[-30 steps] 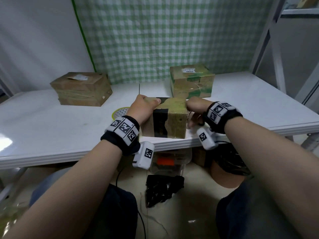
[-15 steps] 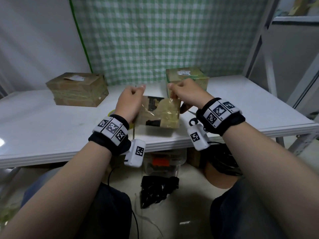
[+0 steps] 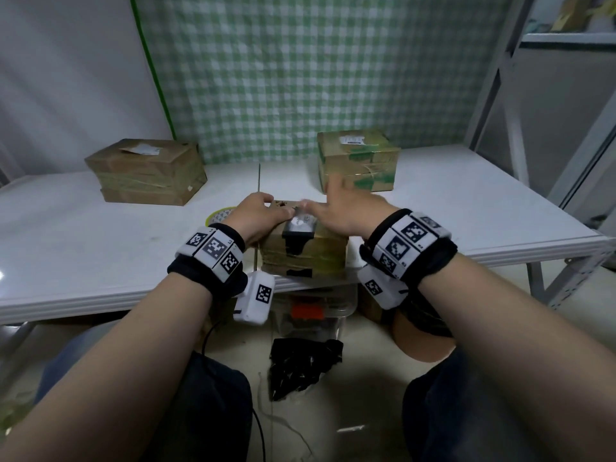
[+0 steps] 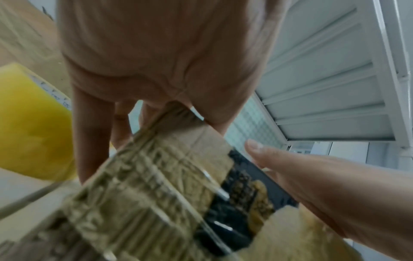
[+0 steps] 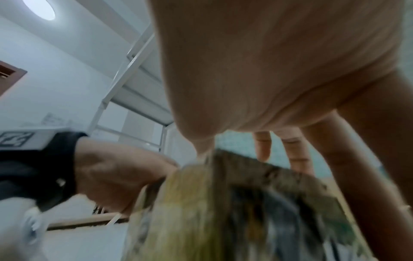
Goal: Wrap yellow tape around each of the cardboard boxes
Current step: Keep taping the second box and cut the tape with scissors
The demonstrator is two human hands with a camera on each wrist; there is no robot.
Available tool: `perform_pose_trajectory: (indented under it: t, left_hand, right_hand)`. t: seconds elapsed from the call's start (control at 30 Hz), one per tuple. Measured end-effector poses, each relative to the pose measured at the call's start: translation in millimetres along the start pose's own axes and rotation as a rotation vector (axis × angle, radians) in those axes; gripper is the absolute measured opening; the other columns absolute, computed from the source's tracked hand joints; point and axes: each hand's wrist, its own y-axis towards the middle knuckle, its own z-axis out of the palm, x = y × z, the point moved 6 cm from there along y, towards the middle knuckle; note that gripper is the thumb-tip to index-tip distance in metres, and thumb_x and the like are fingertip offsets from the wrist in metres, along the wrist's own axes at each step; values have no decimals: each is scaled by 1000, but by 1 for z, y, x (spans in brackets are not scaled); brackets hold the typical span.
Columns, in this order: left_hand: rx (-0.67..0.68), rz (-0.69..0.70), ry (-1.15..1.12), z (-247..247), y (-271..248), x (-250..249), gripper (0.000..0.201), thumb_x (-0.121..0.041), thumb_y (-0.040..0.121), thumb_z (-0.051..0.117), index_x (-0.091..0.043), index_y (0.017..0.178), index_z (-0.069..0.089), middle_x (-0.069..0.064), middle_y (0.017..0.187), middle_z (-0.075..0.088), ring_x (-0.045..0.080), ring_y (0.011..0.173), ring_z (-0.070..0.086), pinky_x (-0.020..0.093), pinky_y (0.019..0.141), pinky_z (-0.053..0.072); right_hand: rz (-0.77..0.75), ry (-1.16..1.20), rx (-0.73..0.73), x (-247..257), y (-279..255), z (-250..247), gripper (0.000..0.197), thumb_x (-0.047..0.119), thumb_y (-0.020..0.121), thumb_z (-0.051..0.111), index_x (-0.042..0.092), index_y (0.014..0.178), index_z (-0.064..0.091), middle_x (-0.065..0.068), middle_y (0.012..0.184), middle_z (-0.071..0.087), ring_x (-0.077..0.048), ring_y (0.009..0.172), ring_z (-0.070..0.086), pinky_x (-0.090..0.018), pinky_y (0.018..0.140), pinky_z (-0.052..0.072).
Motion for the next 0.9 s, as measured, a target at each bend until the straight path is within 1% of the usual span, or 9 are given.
perform_pose_trajectory:
  t: [0.1,0.23,0.3,0.37,0.47,0.6,0.67,0.77,0.9]
  left_hand:
    - [32,-39,5,3,-5,0,70,-44,93,70,-11,149,43,12,132,61,30,105,66,44,83,60]
    - [35,-21,-11,3,-10,-2,57,-40,95,68,-7,139,53,8,108,66,20,83,66,34,67,59]
    - [33,-23,-21,3,-12,-3,55,-40,95,68,-9,138,53,5,101,66,19,81,66,33,66,58]
    - [42,-36,-29,2,-14,-3,58,-41,95,69,-8,140,52,7,107,68,22,86,68,38,71,60]
    - [50,-45,-26,2,-16,-3,71,-42,94,70,-9,150,42,13,129,63,23,90,67,37,67,60]
    - [41,-38,-31,1,-17,-4,73,-41,93,71,-9,151,40,12,131,61,25,93,68,38,67,61]
    - [30,-37,-23,1,-18,-3,72,-42,92,71,-10,150,42,11,125,62,25,92,69,44,72,62]
    - [30,-40,-24,1,-18,-3,70,-43,92,72,-10,148,44,12,123,65,28,94,71,51,79,62]
    - [33,-45,-27,1,-16,-2,72,-43,92,72,-10,149,42,11,121,65,27,92,71,48,76,63]
  right_hand:
    - [12,-30,98,0,3,24,98,85,89,23,15,158,20,-12,167,18,-39,142,41,-52,106,38]
    - [12,18,91,-13,22,26,89,80,92,26,12,148,39,-13,158,39,-37,134,49,-47,102,45]
    - [2,49,71,-18,34,26,66,73,97,27,15,101,57,-16,119,62,-33,107,59,-40,87,46]
    - [3,98,86,-22,42,26,56,68,100,27,23,69,37,-5,76,48,-26,80,51,-34,74,40]
    - [-11,195,113,-24,50,23,49,57,106,30,28,67,27,5,68,26,-11,60,31,-26,58,28]
    - [29,346,165,-33,57,24,40,35,107,40,18,71,47,-3,68,47,-16,55,46,-27,51,35]
    - [77,461,202,-38,56,26,36,31,104,45,12,74,54,-3,56,53,-14,39,49,-20,39,38]
    - [156,556,219,-42,50,26,39,33,103,48,8,75,54,1,37,48,-14,28,44,-17,33,34]
    - [147,598,160,-41,40,19,40,33,106,46,8,75,49,1,35,48,-15,30,46,-18,35,38]
